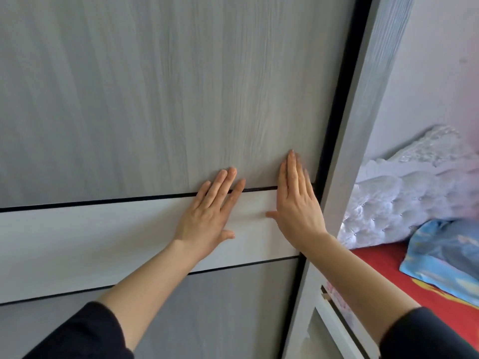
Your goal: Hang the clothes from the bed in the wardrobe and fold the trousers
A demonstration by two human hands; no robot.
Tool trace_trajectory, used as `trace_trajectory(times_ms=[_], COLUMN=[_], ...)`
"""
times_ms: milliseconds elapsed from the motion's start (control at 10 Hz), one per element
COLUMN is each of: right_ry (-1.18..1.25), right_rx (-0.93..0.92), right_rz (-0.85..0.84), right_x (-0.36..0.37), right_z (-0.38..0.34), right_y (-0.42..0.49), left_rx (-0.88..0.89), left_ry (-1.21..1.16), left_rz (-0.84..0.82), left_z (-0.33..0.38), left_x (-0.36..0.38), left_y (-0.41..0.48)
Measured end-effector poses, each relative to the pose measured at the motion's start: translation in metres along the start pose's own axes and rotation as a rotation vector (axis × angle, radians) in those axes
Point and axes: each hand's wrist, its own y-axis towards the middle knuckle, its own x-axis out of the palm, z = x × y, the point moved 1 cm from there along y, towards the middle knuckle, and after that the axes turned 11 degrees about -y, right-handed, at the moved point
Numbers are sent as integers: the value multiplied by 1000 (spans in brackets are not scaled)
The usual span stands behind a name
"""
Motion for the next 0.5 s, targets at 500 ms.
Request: trace_trajectory(times_ms=[500], right_ry=[128], right_rx=[-131], right_rz=[73], right_x=[-4], right_z=[13], right_y=[-7], left_rx=[-17], left_ry=[23], left_rz=[2], left_z=[8], left_x=[-1], left_y=[6])
